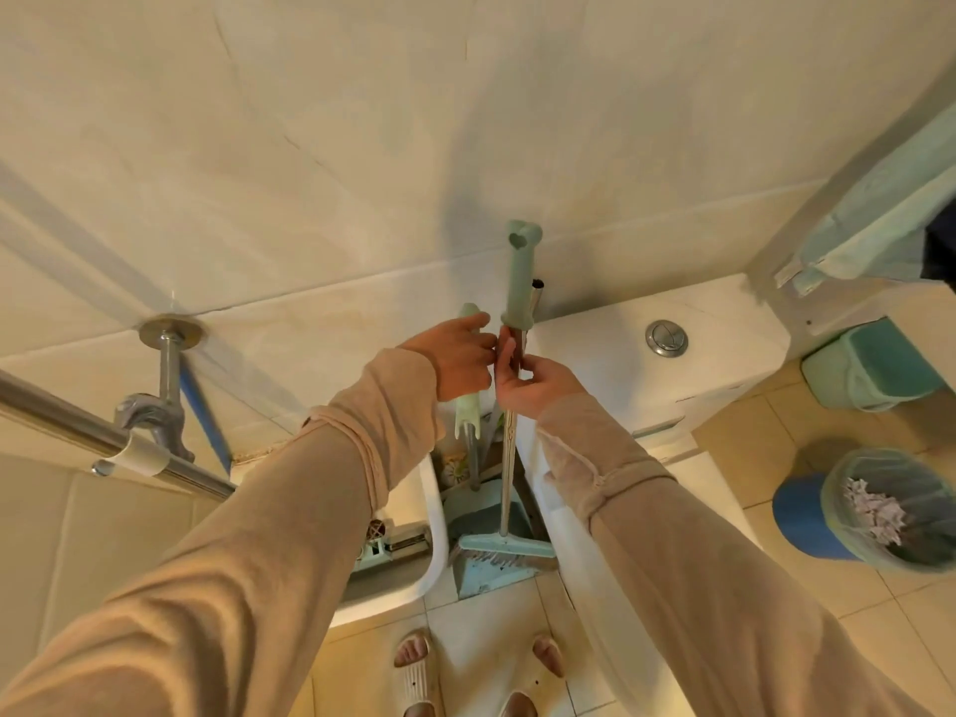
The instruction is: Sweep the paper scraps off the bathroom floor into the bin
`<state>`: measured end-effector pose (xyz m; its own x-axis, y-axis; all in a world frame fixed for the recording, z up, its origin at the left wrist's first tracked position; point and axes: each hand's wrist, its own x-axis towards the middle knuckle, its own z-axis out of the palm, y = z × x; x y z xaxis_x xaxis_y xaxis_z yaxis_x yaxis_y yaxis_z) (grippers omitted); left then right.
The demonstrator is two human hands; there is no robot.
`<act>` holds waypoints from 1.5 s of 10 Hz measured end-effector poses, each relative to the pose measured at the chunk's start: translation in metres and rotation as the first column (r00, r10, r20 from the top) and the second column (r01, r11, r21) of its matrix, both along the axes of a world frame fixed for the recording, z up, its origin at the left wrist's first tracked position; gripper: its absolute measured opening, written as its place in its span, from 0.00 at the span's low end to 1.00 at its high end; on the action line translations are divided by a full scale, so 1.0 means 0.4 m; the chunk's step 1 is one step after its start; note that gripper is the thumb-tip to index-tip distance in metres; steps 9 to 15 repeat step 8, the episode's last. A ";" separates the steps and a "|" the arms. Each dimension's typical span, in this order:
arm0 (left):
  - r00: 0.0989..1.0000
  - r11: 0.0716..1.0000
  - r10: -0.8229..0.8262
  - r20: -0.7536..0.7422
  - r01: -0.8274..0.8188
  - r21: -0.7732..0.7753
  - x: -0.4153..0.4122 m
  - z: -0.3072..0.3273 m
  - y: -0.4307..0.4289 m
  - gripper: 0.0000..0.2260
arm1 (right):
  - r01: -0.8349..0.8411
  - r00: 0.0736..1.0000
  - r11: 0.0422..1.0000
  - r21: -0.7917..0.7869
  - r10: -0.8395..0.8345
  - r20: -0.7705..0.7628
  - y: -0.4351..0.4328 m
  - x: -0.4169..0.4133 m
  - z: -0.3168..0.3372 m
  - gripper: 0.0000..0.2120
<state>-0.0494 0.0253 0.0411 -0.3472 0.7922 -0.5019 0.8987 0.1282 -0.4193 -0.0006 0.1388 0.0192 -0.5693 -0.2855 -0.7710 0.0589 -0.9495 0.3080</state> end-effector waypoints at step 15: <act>0.959 0.852 0.282 0.041 -0.270 0.449 0.106 -0.061 -0.075 0.26 | -0.467 0.759 0.443 0.766 0.645 0.089 0.072 0.119 -0.020 0.05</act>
